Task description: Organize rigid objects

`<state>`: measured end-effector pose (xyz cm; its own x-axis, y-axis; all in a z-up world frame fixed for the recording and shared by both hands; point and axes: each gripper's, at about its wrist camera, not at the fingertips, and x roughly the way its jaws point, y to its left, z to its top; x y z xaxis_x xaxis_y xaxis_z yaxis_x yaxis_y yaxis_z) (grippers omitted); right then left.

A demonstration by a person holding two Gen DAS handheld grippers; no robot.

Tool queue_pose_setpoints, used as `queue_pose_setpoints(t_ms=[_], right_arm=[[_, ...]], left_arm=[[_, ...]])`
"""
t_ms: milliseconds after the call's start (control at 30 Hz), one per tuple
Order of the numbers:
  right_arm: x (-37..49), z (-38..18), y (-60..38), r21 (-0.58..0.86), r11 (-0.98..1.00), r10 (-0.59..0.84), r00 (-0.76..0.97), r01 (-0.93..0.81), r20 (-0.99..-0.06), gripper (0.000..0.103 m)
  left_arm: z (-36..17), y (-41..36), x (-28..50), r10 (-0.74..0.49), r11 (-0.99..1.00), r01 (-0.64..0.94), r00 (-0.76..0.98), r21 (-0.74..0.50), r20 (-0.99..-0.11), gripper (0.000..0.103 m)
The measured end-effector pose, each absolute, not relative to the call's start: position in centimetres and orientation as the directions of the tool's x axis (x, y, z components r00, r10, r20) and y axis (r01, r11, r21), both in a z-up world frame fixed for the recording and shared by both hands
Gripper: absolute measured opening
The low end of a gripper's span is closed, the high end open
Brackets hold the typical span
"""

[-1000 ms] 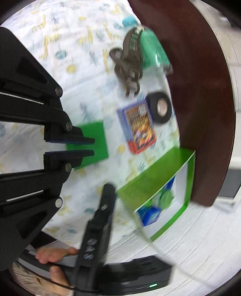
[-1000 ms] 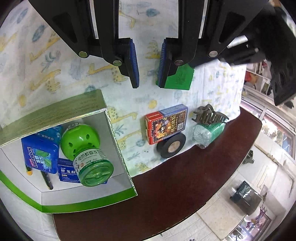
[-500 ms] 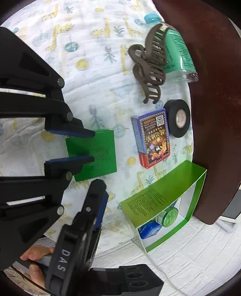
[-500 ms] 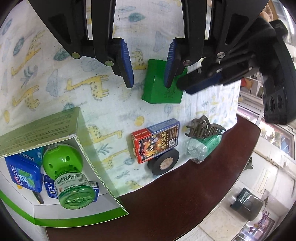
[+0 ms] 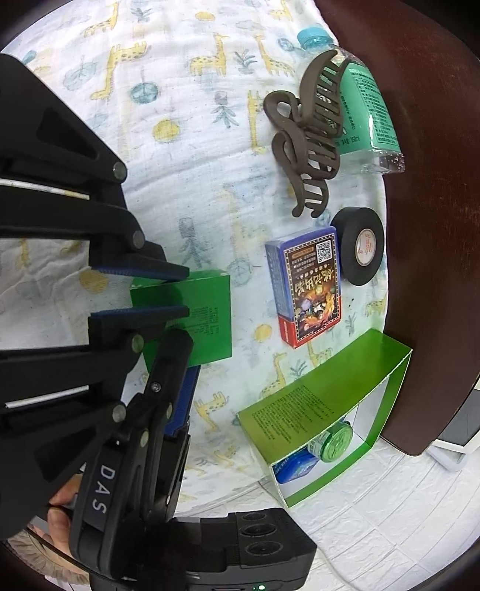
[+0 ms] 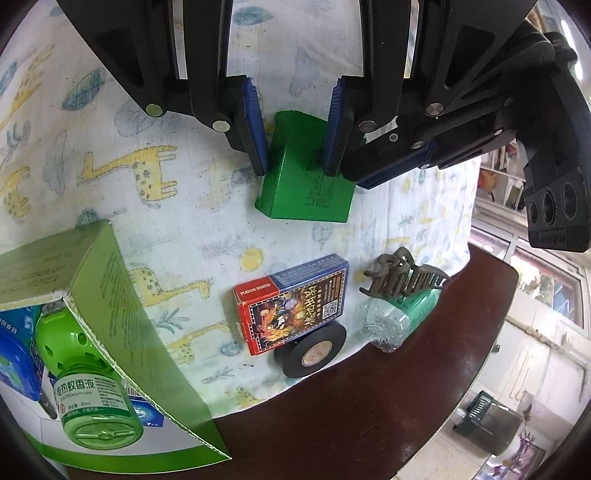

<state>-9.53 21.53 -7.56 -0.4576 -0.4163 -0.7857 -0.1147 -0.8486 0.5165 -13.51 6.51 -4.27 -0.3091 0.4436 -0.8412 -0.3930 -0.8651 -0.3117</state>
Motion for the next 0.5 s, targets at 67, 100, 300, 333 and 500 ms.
queue_pose_setpoints(t_ms=[67, 100, 300, 333, 500], right_arm=[[-9.4, -7.6, 21.7, 0.521, -0.846, -0.424, -0.454, -0.111, -0.784, 0.033], [-9.4, -7.6, 21.8, 0.526, -0.843, -0.428, -0.453, -0.112, -0.782, 0.033], [-9.3, -7.7, 21.8, 0.531, -0.841, -0.431, -0.466, -0.102, -0.773, 0.033], [-9.3, -7.7, 21.8, 0.530, -0.842, -0.430, -0.470, -0.099, -0.771, 0.033], [-8.4, -6.3, 22.3, 0.515, -0.853, -0.403, -0.522, -0.083, -0.751, 0.033]], left_arm=[[-4.4, 6.4, -13.3, 0.456, -0.855, -0.409, -0.300, -0.319, -0.838, 0.016], [-4.5, 6.4, -13.3, 0.458, -0.855, -0.408, -0.301, -0.322, -0.836, 0.016], [-4.7, 6.1, -13.3, 0.485, -0.851, -0.384, -0.317, -0.358, -0.815, 0.015], [-4.6, 6.2, -13.1, 0.485, -0.853, -0.380, -0.325, -0.358, -0.812, 0.014], [-2.5, 7.4, -10.9, 0.486, -0.843, -0.446, -0.390, -0.301, -0.782, 0.015]])
